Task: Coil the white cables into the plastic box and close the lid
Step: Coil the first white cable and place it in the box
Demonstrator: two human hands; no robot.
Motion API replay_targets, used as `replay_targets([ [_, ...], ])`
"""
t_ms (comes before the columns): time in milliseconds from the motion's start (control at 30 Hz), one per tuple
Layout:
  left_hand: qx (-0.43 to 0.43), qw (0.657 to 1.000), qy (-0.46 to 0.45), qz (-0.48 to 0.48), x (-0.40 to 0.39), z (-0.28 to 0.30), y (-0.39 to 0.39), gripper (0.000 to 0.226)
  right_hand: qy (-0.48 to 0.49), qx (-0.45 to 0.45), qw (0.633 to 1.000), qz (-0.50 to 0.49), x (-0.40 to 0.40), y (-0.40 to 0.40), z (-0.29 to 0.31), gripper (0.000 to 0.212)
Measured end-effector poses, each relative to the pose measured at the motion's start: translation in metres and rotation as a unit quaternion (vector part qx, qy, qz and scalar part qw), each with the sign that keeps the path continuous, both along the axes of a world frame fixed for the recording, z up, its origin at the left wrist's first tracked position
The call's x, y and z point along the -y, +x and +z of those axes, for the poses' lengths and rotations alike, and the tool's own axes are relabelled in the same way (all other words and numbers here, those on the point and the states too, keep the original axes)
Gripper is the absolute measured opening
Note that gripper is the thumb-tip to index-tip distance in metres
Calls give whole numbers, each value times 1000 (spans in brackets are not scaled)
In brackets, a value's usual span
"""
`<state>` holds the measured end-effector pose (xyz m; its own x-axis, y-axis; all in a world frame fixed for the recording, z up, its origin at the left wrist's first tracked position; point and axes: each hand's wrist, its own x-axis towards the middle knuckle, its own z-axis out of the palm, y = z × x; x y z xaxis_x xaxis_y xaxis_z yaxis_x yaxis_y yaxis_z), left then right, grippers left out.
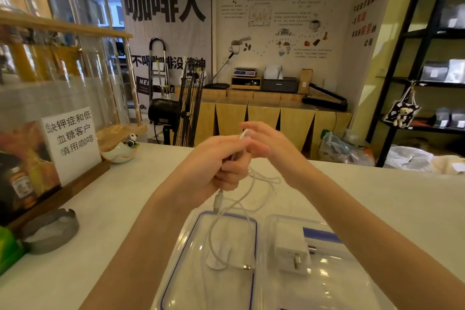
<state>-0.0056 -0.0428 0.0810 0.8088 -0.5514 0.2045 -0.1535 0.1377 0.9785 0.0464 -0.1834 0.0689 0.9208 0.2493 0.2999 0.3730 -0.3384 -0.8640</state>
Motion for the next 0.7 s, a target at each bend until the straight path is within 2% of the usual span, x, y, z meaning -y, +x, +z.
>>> replay_targets([
  [67,22,999,-28,2,0,7,3,35,12,-26,998,59,-5,-4,-14,32],
  [167,32,994,-97,39,-5,14,13,41,3,-56,995,85,-5,-10,-30,36],
  [300,10,977,-203,57,-14,12,26,45,-96,-39,988,112,-3,-28,-45,29],
  [400,0,972,-225,72,-14,6,30,42,-230,19,964,128,-9,-44,-46,27],
  [467,23,978,-188,86,-12,3,33,36,-308,78,940,122,-12,-53,-43,28],
  [533,83,984,-109,117,-13,-3,37,33,-345,137,922,115,-14,-60,-36,28],
  [633,179,969,49,166,-14,-13,43,28,-368,217,900,93,-14,-65,-21,26],
  [700,210,954,142,159,-14,-17,44,25,-370,256,890,70,-11,-65,-9,25],
])
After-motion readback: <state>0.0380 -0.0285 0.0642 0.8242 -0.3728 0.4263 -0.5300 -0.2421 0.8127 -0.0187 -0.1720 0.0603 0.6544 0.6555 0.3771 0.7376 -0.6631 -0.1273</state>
